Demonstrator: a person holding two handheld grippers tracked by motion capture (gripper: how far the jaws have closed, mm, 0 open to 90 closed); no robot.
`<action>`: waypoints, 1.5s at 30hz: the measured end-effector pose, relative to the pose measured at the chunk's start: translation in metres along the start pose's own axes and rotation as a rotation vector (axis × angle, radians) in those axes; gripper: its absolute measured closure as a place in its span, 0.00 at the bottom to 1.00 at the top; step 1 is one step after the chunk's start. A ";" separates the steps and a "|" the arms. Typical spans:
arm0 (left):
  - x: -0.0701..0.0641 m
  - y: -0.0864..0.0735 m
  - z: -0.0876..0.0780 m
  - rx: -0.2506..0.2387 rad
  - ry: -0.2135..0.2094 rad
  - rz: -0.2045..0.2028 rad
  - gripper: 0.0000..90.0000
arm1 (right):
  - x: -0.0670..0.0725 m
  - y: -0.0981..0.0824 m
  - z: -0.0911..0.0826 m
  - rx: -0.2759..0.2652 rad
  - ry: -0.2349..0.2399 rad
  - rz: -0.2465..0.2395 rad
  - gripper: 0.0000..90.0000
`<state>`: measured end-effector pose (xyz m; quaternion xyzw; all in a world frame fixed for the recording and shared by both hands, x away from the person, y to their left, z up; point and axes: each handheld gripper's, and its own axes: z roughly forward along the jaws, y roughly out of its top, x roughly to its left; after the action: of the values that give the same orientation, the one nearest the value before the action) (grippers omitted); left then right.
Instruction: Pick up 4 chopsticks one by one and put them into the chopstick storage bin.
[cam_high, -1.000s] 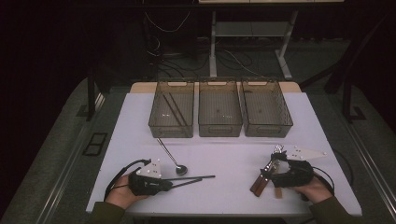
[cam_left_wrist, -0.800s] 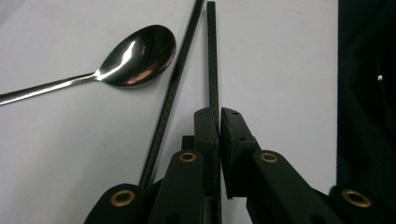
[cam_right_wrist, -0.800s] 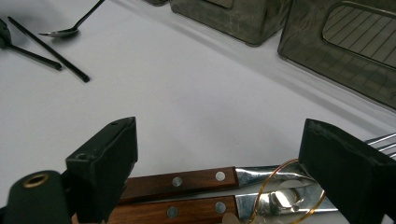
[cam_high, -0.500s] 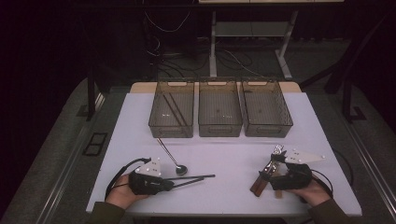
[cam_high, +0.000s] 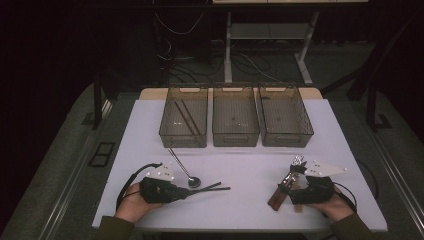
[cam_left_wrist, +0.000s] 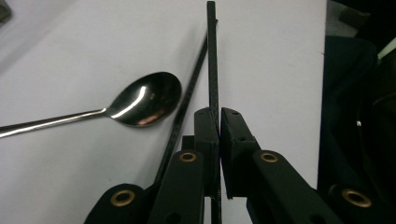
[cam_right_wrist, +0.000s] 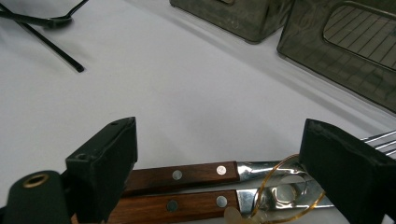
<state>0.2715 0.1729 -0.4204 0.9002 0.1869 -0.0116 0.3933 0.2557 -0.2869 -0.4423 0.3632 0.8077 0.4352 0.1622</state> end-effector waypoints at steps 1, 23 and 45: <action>0.000 0.001 0.000 -0.006 0.001 -0.008 0.95 | 0.000 0.000 0.000 0.003 0.000 0.001 0.13; 0.013 0.031 -0.004 -0.077 0.113 -0.093 0.95 | 0.000 0.001 -0.002 -0.002 0.013 0.000 0.13; 0.043 0.067 -0.015 -0.188 0.222 -0.151 0.95 | -0.001 0.001 -0.003 -0.011 0.016 0.011 0.13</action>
<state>0.3323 0.1560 -0.3703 0.8385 0.2967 0.0760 0.4507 0.2552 -0.2895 -0.4396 0.3633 0.8047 0.4432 0.1553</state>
